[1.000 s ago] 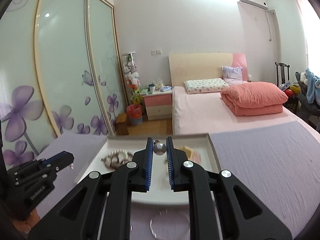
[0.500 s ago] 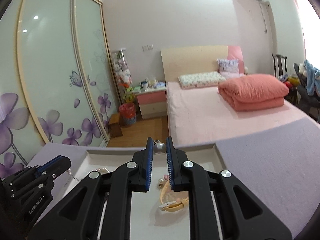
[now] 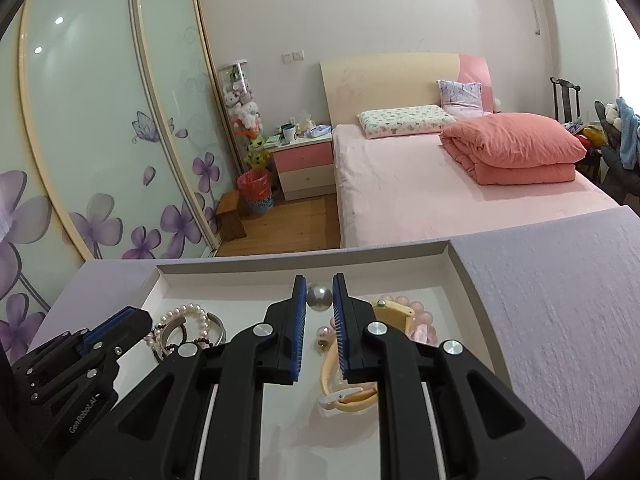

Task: Organize jewelry
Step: 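Open the right tool to drop the earring while the left tool releases the cluster earrings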

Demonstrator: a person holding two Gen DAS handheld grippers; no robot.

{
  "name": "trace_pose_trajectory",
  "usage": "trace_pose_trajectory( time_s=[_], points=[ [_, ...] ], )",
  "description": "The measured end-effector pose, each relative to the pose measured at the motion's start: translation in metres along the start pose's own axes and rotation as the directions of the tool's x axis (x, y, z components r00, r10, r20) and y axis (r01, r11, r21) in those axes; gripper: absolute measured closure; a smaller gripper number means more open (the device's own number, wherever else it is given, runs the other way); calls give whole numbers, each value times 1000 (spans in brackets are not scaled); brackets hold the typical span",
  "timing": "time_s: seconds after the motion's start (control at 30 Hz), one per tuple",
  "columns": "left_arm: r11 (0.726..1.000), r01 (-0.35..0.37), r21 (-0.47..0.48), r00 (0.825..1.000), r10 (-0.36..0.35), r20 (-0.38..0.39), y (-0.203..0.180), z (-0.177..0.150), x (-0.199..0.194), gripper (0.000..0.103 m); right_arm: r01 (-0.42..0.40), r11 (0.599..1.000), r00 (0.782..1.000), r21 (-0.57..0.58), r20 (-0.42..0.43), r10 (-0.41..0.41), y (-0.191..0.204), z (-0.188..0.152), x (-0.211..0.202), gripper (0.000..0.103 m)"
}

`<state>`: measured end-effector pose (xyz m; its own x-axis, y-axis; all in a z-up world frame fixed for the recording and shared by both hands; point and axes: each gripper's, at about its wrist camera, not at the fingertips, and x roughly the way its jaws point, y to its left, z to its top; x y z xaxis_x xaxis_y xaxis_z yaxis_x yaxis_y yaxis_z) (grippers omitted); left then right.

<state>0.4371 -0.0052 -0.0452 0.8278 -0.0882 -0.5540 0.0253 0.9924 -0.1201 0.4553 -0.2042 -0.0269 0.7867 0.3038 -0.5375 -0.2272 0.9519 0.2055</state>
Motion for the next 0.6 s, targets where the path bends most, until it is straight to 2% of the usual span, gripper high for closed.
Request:
trace_pose_trajectory(
  time_s=[0.07, 0.17, 0.27, 0.6],
  points=[
    [1000, 1, -4, 1000, -1, -6, 2, -1, 2, 89, -4, 1000, 1000, 9, -6, 4, -2, 0, 0, 86],
    [1000, -1, -10, 1000, 0, -12, 3, -2, 3, 80, -4, 1000, 1000, 14, 0, 4, -4, -1, -2, 71],
    [1000, -5, -16, 1000, 5, -9, 6, -3, 0, 72, -1, 1000, 1000, 14, 7, 1, -5, -1, -4, 70],
    [998, -30, -46, 1000, 30, 2, 19, -5, -17, 68, 1, 1000, 999, 27, 39, -2, -11, -1, -20, 70]
  ],
)
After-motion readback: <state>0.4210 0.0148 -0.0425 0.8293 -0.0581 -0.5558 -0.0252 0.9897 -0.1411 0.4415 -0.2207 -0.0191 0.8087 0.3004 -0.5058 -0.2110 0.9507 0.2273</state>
